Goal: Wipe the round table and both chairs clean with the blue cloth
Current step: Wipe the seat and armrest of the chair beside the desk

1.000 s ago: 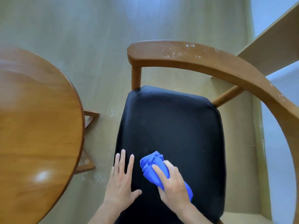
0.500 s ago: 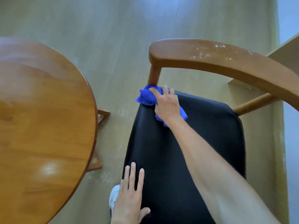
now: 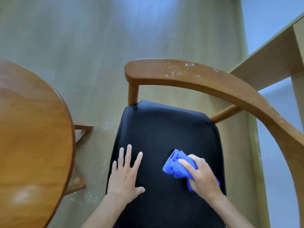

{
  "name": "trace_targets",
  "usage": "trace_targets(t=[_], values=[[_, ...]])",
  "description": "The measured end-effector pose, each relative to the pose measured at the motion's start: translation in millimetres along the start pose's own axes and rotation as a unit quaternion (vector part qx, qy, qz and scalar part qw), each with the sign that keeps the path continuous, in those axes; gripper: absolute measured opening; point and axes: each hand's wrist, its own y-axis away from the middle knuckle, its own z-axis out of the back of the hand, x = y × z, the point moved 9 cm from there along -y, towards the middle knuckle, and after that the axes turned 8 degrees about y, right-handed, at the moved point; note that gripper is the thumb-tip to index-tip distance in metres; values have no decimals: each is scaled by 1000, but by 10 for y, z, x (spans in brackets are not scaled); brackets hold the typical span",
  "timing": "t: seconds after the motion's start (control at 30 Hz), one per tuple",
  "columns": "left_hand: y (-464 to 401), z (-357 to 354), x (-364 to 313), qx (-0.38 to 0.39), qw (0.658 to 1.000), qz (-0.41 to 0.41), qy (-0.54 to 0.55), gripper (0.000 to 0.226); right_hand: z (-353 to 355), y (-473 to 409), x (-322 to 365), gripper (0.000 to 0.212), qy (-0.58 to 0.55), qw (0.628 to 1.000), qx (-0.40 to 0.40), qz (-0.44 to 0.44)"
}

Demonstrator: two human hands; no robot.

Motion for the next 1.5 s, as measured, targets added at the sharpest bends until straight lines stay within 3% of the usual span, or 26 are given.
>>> trace_targets(t=[0.07, 0.13, 0.23, 0.37, 0.43, 0.57, 0.67, 0.73, 0.83, 0.97, 1.03, 1.13, 1.27, 1.4, 1.5], values=[[-88, -84, -41, 39, 999, 10, -15, 115, 71, -229, -650, 65, -27, 983, -10, -180], [-86, -105, -80, 39, 999, 9, -31, 112, 78, -440, -972, 62, -54, 939, -34, -339], [-87, -169, -45, 44, 998, 18, -30, 113, 22, -784, -810, 58, -44, 890, -72, -447], [-99, -154, -21, 26, 1000, 17, -1, 120, -144, -1103, 87, 58, -47, 962, -53, -265], [-75, -172, -8, 55, 998, 22, -1, 119, -225, -895, 472, 62, -71, 977, -25, -200], [-47, 63, 2, 92, 995, 8, 28, 92, -303, -404, 748, 61, -113, 972, 125, -166], [-47, 481, 40, 31, 998, 19, 46, 67, 7, -612, 618, 57, -161, 948, 152, -227], [-81, 956, 11, -77, 996, 11, 44, 62, 517, -962, 626, 55, -220, 935, 87, -263], [-149, 1698, -116, -236, 968, -41, 71, 52, 1445, -1542, 804, 54, -274, 933, -82, -220], [-224, 2618, -399, -364, 922, -85, 103, 57, 2164, -2373, 1033, 58, -187, 943, -223, -163], [-382, 2762, -444, -329, 938, -60, 89, 69, 2092, -2755, 1069, 56, -105, 961, -200, -159], [-666, 2667, -305, -228, 973, 6, 48, 73, 1641, -3031, 993, 59, 33, 979, -96, -176], [-743, 2584, -297, -250, 968, -21, 8, 66, 1505, -2909, 807, 51, 85, 976, -138, -143], [-860, 2587, -595, -220, 974, -50, -15, 81, 1770, -2330, -112, 61, 89, 962, -175, -192], [-1017, 2526, -940, -163, 982, -71, -69, 82, 1997, -1497, -1124, 48, 129, 931, -143, -311]])
